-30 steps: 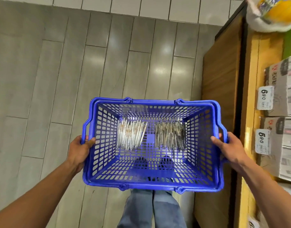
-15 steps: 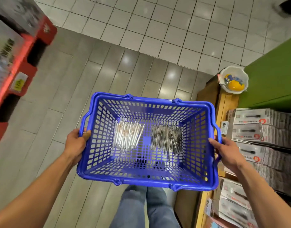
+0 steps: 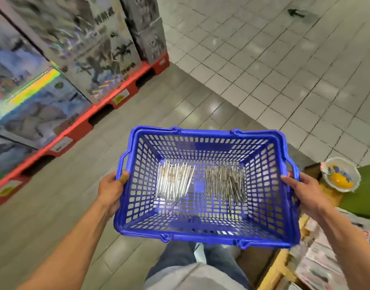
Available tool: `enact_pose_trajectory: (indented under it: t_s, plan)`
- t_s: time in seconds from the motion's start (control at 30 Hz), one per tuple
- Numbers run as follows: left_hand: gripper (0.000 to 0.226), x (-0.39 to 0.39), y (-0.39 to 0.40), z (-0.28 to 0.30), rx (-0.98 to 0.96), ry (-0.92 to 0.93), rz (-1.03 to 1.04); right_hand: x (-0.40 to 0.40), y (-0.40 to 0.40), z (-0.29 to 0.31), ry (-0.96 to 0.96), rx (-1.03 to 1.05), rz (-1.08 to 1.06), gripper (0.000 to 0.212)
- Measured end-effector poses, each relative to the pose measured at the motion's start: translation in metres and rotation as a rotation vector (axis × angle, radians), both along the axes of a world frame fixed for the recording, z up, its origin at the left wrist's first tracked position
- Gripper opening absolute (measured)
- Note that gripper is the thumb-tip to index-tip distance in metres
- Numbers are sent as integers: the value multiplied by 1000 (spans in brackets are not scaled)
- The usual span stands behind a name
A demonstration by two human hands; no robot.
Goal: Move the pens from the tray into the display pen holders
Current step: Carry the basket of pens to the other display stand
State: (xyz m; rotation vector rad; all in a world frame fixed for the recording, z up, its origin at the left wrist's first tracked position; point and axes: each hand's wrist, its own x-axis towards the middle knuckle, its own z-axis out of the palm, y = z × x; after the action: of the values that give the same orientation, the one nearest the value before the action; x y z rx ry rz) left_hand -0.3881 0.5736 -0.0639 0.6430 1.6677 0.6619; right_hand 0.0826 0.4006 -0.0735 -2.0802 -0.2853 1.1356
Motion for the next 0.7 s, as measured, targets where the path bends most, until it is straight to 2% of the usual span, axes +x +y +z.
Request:
enact_pose_trajectory:
  t_s: [0.13, 0.23, 0.37, 0.53, 0.7]
  plan:
    - [18, -40, -56, 27, 45, -18, 230, -19, 53, 29, 79, 34, 194, 7]
    - [12, -72, -104, 41, 69, -23, 418, -45, 91, 47, 76, 73, 360, 12]
    - [16, -108, -175, 50, 87, -40, 654, -98, 132, 67, 103, 108, 601, 13]
    - [15, -158, -269, 56, 54, -16, 913, -196, 166, 77, 120, 77, 873, 10]
    - [13, -205, -374, 56, 76, -26, 1232, -343, 177, 82, 101, 46, 1157, 9]
